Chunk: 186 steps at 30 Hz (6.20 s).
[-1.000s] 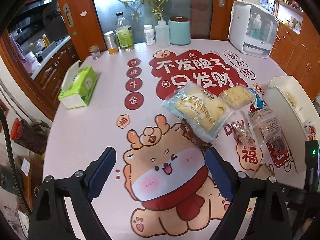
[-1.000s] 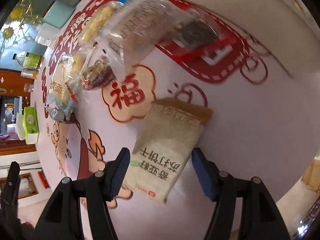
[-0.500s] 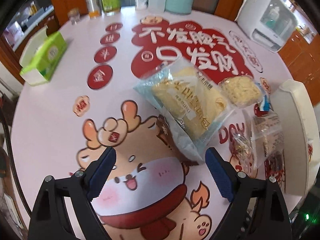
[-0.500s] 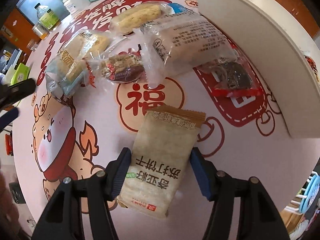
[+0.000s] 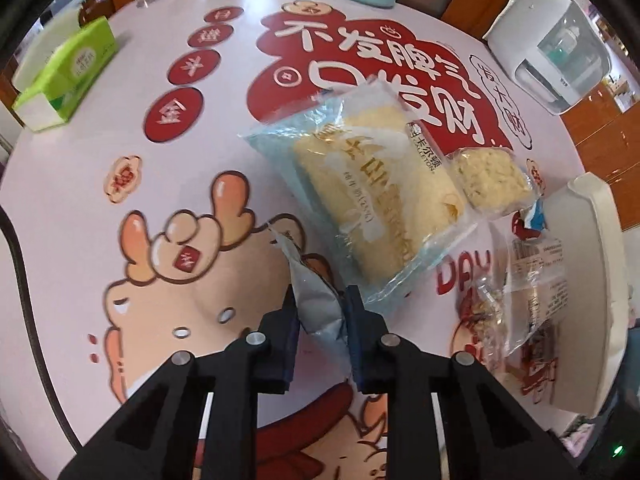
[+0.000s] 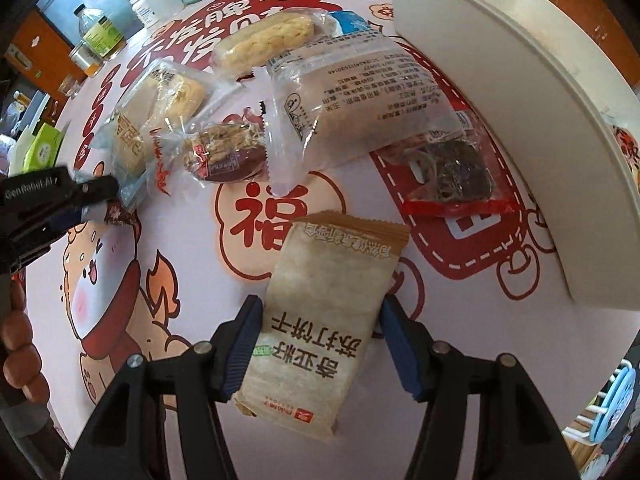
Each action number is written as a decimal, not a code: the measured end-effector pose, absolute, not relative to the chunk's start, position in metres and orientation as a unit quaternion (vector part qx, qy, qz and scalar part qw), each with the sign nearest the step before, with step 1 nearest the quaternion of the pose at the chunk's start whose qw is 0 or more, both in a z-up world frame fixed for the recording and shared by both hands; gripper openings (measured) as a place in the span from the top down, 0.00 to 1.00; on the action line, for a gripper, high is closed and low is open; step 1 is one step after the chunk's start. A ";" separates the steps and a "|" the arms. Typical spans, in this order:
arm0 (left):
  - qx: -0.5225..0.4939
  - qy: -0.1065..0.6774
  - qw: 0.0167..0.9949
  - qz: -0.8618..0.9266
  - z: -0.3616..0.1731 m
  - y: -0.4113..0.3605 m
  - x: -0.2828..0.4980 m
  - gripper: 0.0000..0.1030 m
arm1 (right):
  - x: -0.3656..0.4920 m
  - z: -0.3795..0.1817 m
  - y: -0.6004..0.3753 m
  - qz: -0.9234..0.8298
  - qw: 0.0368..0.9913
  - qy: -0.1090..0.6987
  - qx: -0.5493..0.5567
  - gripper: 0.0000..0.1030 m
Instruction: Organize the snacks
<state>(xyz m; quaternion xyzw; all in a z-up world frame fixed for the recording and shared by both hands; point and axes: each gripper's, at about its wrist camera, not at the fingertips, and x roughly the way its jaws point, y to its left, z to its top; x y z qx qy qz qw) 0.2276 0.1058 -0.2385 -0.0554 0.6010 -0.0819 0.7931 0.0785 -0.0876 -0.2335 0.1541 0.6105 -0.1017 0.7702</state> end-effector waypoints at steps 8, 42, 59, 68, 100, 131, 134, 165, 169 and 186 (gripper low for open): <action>-0.038 0.585 0.805 -0.091 -0.216 0.127 0.188 0.85 | 0.078 -0.226 -0.085 -0.087 0.784 0.599 0.138 0.42; 0.075 0.454 0.846 -0.269 -0.077 -0.091 0.120 0.85 | 0.024 -0.066 -0.207 -0.144 0.899 0.408 0.069 0.44; 0.078 0.449 0.845 -0.279 -0.089 -0.226 0.150 0.85 | 0.040 -0.058 -0.337 -0.198 0.900 0.384 0.062 0.44; 0.083 0.457 0.849 -0.254 -0.102 -0.254 0.161 0.40 | 0.057 -0.073 -0.368 -0.170 0.893 0.412 0.059 0.43; 0.056 0.473 0.866 -0.152 -0.107 -0.114 0.152 0.17 | 0.078 -0.111 -0.292 -0.105 0.871 0.476 0.063 0.40; -0.046 0.560 0.827 -0.017 -0.188 0.064 0.274 0.12 | 0.268 -0.149 -0.149 0.053 0.824 0.555 0.103 0.30; -0.063 0.581 0.811 -0.011 -0.210 0.069 0.284 0.12 | 0.284 -0.170 -0.143 0.054 0.811 0.575 0.096 0.30; -0.147 0.577 0.802 -0.048 -0.234 0.074 0.302 0.64 | 0.307 -0.241 -0.126 0.041 0.774 0.630 0.052 0.21; -0.124 0.559 0.818 -0.053 -0.212 0.071 0.283 0.71 | 0.290 -0.229 -0.138 0.043 0.781 0.618 0.078 0.21; -0.047 0.346 0.925 -0.153 -0.013 0.044 0.155 0.73 | 0.159 -0.078 -0.159 0.049 0.883 0.448 0.133 0.21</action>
